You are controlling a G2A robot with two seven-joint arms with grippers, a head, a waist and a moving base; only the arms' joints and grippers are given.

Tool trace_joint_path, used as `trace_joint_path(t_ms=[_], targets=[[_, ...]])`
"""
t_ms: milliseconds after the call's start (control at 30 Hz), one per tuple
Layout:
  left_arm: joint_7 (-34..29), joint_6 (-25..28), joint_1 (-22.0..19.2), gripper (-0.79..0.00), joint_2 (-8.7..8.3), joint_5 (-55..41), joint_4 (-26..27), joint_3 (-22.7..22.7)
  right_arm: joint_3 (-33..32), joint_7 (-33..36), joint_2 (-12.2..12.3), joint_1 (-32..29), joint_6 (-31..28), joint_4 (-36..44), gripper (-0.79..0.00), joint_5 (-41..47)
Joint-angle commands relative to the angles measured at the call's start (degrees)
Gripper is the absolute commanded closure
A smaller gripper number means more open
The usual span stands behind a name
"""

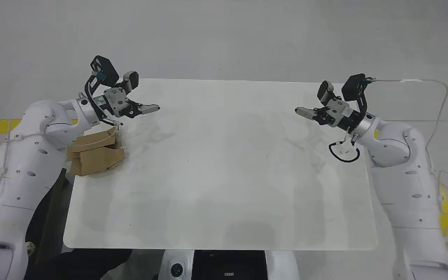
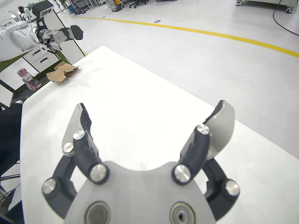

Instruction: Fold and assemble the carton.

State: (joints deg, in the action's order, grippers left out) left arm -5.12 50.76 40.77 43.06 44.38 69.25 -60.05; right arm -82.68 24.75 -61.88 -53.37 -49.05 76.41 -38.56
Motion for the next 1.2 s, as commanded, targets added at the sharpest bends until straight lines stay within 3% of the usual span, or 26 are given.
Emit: trace_joint_path(t_ms=[0, 1000, 1167], targets=[[0.00, 0.00, 0.00, -0.784, 0.00, 0.00, 0.00, 0.00, 0.00, 0.00, 0.00, 0.00, 0.00, 0.00, -0.784, 0.00], [0.03, -0.44, 0.16, -0.785, 0.01, -0.25, -0.19, -0.07, 0.00, 0.00, 0.00, 0.00, 0.00, 0.00, -0.785, 0.00], [-4.28, -3.91, 0.88, -0.785, 0.15, -9.14, -1.85, -1.29, 0.00, 0.00, 0.00, 0.00, 0.00, 0.00, -0.785, 0.00]])
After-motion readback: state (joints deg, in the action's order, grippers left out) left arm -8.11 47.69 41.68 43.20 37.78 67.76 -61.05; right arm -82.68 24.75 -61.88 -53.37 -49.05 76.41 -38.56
